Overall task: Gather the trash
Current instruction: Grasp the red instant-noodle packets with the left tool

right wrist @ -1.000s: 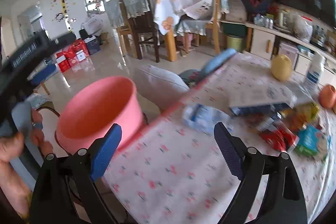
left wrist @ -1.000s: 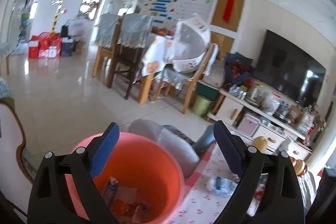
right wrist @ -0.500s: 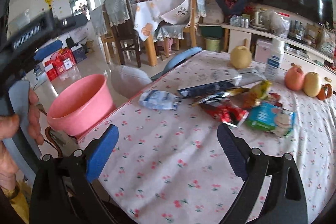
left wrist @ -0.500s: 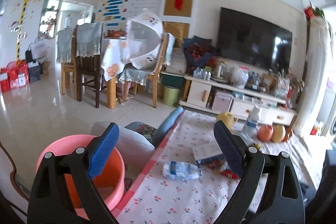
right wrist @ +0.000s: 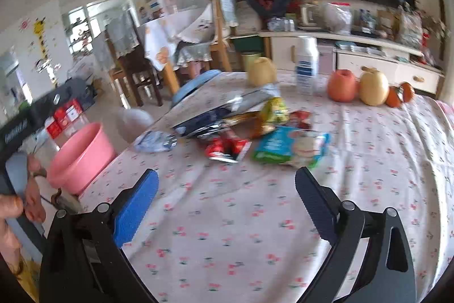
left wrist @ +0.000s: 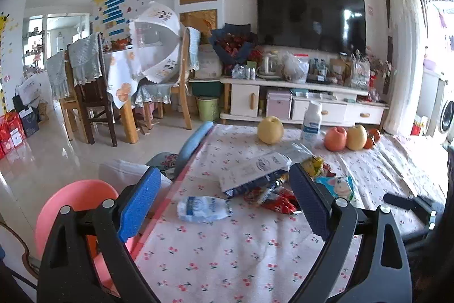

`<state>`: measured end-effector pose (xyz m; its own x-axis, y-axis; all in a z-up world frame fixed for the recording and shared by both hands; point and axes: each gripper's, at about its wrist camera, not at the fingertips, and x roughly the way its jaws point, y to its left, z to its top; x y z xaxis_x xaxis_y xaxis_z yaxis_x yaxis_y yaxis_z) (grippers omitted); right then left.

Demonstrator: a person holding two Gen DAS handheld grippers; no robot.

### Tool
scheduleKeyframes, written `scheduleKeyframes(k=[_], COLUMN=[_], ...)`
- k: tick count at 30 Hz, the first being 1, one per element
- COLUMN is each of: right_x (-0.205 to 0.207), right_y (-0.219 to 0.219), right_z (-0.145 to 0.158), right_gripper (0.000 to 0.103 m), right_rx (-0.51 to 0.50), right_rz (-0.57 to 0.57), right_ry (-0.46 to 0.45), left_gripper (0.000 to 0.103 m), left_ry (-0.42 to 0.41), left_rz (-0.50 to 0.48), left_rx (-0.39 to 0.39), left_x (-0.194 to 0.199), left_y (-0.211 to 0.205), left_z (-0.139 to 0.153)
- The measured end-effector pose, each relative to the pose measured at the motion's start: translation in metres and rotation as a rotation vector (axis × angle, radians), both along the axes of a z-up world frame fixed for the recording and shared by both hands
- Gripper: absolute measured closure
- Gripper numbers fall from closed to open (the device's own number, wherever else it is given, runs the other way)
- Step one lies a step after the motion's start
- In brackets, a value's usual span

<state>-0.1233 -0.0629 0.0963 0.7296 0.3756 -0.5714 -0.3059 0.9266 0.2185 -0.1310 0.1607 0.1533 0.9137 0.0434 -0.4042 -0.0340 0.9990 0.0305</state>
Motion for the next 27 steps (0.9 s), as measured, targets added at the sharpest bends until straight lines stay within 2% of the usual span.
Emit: scheduleKeyframes(k=[9, 14, 17, 20, 23, 27], right_x=[0.030, 0.055, 0.066, 0.079, 0.091, 0.103], right_y=[-0.067, -0.095, -0.100, -0.100, -0.094, -0.087], right_z=[0.001, -0.007, -0.013, -0.019, -0.025, -0.033], right_gripper=[0.007, 0.007, 0.007, 0.007, 0.007, 0.007], right_rx=[-0.025, -0.008, -0.011, -0.017, -0.037, -0.056], right_rz=[-0.122, -0.157, -0.157, -0.143, -0.120, -0.112], right_ry=[0.044, 0.110, 0.138, 0.158, 0.177, 0.199], left_gripper=[0.011, 0.011, 0.011, 0.011, 0.011, 0.011], left_ry=[0.087, 0.166, 0.221, 0.274, 0.308, 0.378], left_rz=[-0.053, -0.082, -0.100, -0.080, -0.090, -0.054], left_rx=[0.054, 0.058, 0.032, -0.002, -0.075, -0.178], left_x=[0.017, 0.039, 0.054, 0.070, 0.079, 0.096], left_y=[-0.037, -0.047, -0.048, -0.049, -0.056, -0.069], left_z=[-0.019, -0.036, -0.048, -0.062, -0.072, -0.089])
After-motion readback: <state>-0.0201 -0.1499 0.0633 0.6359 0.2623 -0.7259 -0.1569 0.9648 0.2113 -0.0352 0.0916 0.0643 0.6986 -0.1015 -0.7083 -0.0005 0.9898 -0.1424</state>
